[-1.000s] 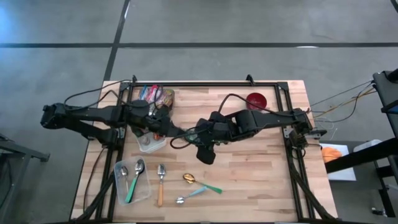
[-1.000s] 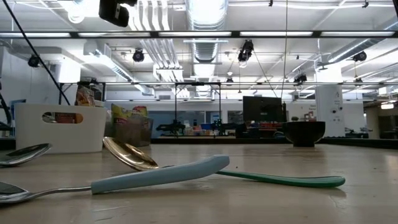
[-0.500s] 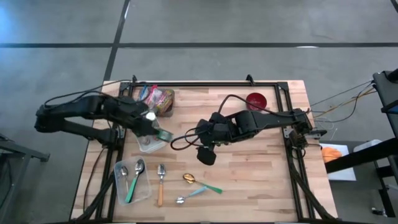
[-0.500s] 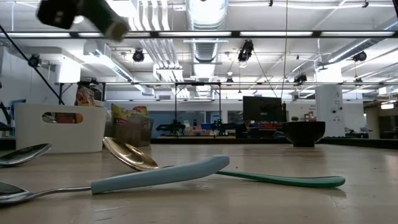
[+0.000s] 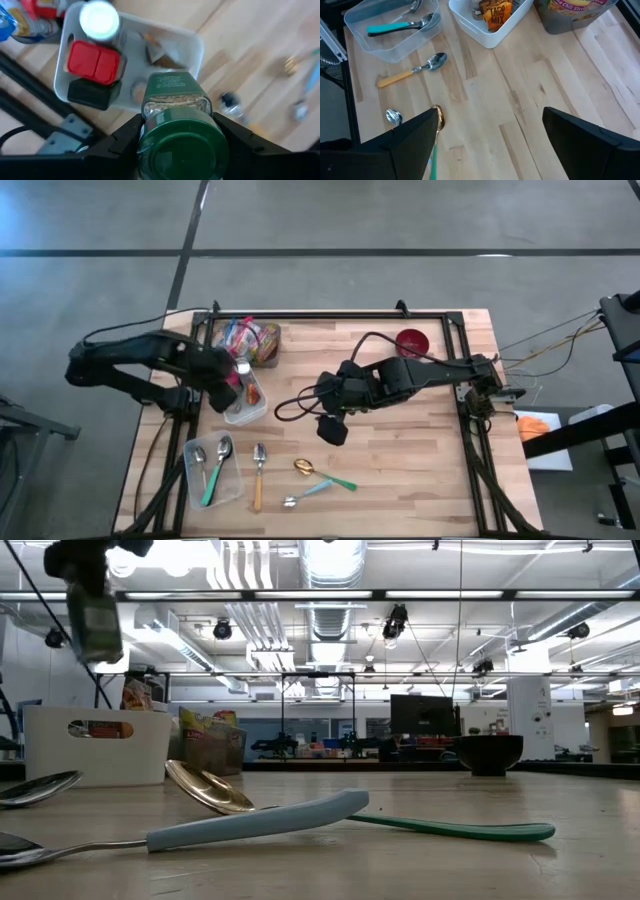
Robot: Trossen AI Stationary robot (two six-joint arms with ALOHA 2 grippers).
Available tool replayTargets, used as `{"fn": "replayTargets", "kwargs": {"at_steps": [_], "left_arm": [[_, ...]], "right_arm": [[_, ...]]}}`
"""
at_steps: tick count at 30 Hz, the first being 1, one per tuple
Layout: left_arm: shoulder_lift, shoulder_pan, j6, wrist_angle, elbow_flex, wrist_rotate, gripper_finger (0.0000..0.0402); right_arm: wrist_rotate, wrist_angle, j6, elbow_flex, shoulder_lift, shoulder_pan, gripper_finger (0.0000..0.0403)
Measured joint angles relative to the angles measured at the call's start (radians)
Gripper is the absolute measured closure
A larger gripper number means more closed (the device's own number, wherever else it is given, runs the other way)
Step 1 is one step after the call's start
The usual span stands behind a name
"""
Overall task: Pick & Place Food Item
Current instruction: Put the green seasoning bottle into the white bin
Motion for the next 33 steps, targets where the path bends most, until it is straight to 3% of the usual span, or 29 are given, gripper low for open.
{"fn": "replayTargets", "kwargs": {"at_steps": [11,33], "left_arm": [[0.079,-0.091,0.093,0.083,-0.17,-0.009,0.0213],[0.079,-0.092,0.171,0.393,-0.417,0.048,0.0213]], "right_arm": [[0.0,-0.026,0.0,0.0,0.003,0.0,0.0047],[-0.001,-0.027,0.018,-0.009,0.01,0.0,0.0047]]}}
